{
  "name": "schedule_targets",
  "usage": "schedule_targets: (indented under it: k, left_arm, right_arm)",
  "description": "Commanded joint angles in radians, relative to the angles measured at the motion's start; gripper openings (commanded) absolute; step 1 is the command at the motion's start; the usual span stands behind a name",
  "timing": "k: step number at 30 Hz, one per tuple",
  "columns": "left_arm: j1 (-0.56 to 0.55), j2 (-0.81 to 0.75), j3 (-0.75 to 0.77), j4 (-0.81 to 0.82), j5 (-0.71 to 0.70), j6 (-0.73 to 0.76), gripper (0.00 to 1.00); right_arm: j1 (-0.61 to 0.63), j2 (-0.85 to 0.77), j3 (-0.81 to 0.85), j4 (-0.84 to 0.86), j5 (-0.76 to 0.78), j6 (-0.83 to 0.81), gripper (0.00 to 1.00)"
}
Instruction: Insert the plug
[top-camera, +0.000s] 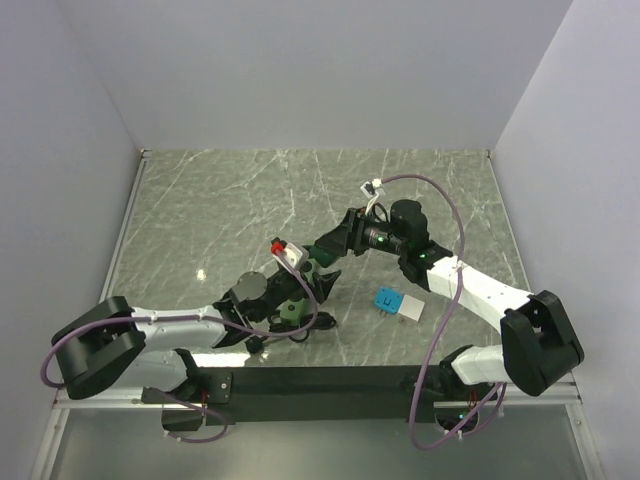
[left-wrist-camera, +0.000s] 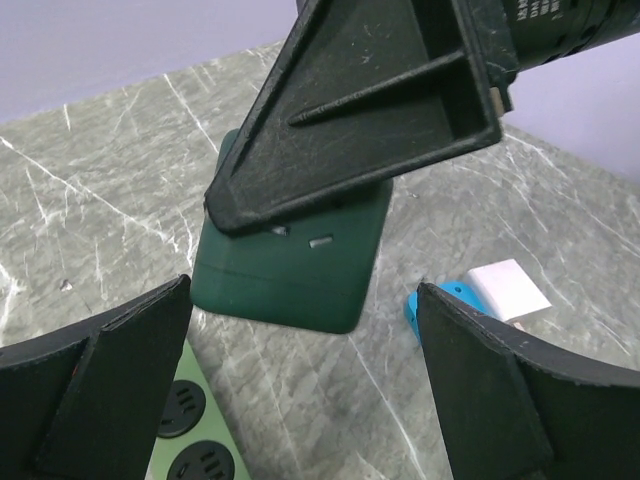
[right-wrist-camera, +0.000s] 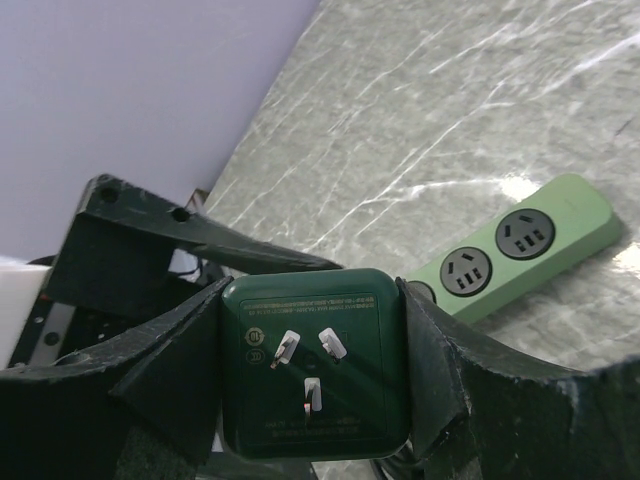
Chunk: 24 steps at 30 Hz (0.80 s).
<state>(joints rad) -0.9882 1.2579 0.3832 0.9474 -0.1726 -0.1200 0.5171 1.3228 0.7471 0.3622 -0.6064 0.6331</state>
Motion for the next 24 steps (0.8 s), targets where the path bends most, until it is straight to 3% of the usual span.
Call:
schedule_targets:
  k: [1, 13, 15, 19, 21, 22, 24]
  left_arm:
    - [-0.004, 0.029, 0.046, 0.083, 0.016, 0.026, 0.99]
    - [-0.004, 0.078, 0.075, 0.165, -0.010, 0.051, 0.99]
    - [-0.006, 0.092, 0.089, 0.159, 0.001, 0.060, 0.91]
    - [-0.004, 0.109, 0.086, 0.169, 0.036, 0.063, 0.66]
    - [-0.004, 0.112, 0.086, 0.153, 0.053, 0.063, 0.33]
    - [-0.006, 0.112, 0.089, 0.143, 0.058, 0.060, 0.04]
    - [-0.006, 0.112, 0.091, 0.125, 0.067, 0.059, 0.01]
  right_arm:
    - [0.003, -0.013, 0.026, 0.080, -0.059, 0.016, 0.25]
    - [0.012, 0.016, 0.008, 0.104, -0.128, 0.023, 0.25]
    - [0.012, 0.015, 0.005, 0.121, -0.141, 0.033, 0.25]
    - [0.011, 0.015, 0.000, 0.144, -0.161, 0.048, 0.25]
    - [0.009, 0.010, 0.000, 0.152, -0.159, 0.048, 0.26]
    - [0.011, 0.007, -0.002, 0.156, -0.153, 0.047, 0.27]
    - [0.006, -0.003, 0.003, 0.143, -0.132, 0.019, 0.35]
